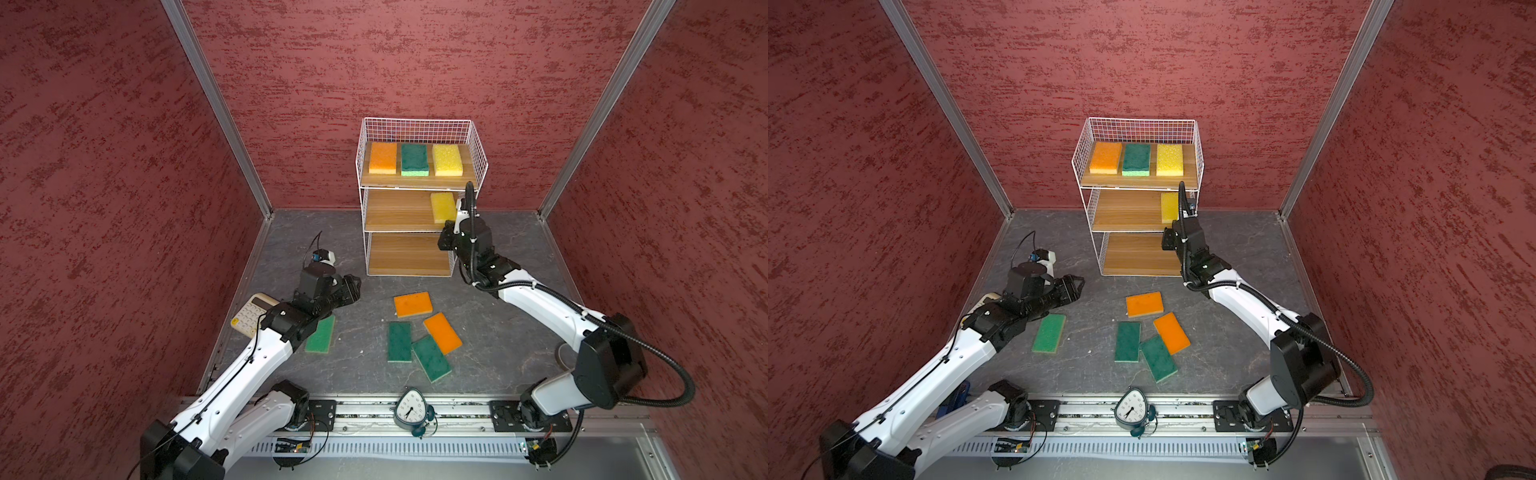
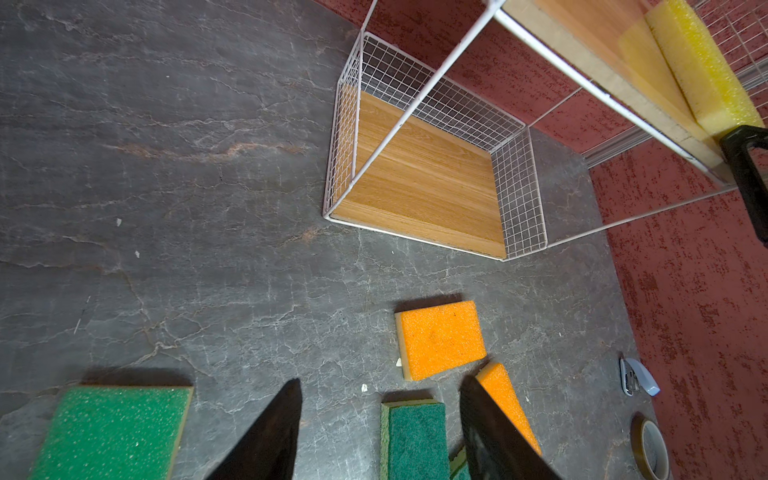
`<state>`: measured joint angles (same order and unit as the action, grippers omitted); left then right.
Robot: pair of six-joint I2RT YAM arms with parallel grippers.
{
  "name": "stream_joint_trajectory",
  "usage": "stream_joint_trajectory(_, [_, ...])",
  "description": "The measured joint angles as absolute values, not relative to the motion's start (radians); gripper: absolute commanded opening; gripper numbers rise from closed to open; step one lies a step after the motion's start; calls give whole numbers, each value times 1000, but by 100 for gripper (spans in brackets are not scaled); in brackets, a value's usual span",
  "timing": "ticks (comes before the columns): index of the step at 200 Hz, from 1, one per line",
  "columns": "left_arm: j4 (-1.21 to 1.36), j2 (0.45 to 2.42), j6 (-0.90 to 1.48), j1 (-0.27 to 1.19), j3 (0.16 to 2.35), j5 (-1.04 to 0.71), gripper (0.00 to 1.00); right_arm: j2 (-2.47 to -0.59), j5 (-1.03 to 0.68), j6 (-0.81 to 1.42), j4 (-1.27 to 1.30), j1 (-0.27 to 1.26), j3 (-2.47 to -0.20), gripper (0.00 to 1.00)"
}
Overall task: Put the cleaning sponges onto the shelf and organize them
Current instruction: 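Push the yellow sponge deeper onto the middle shelf with right gripper tips, then draw the right gripper back while the left gripper reaches toward the orange sponge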
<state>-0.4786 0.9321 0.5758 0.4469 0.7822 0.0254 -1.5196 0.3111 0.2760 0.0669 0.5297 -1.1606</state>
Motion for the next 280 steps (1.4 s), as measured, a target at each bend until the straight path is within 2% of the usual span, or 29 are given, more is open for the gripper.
stream_joint_trajectory(84, [-470,956,578,442,781,23,63,-1527,356,261,65,554,-1167,0])
stream_joint_trajectory(112, [-478,965,570,442,781,26,68,-1486,385,246,29,583,-1147,0])
stream_joint_trajectory(143, [-523,972,544,442,792,39,69,-1381,402,245,-39,599,-1101,1])
stream_joint_trajectory(162, [-553,981,536,442,801,50,69,-1313,425,245,-109,599,-1089,9])
stream_joint_trajectory(188, [-593,1002,523,450,816,52,72,-1249,453,263,-204,599,-1087,36])
stream_joint_trajectory(213, [-650,1060,506,509,853,88,74,-1203,483,286,-284,592,-1056,54])
stream_joint_trajectory(233, [-687,1108,486,591,880,123,76,-1165,472,316,-336,553,-1016,57])
stream_joint_trajectory(280, [-670,1136,408,738,874,176,80,-1114,311,399,-387,291,-934,63])
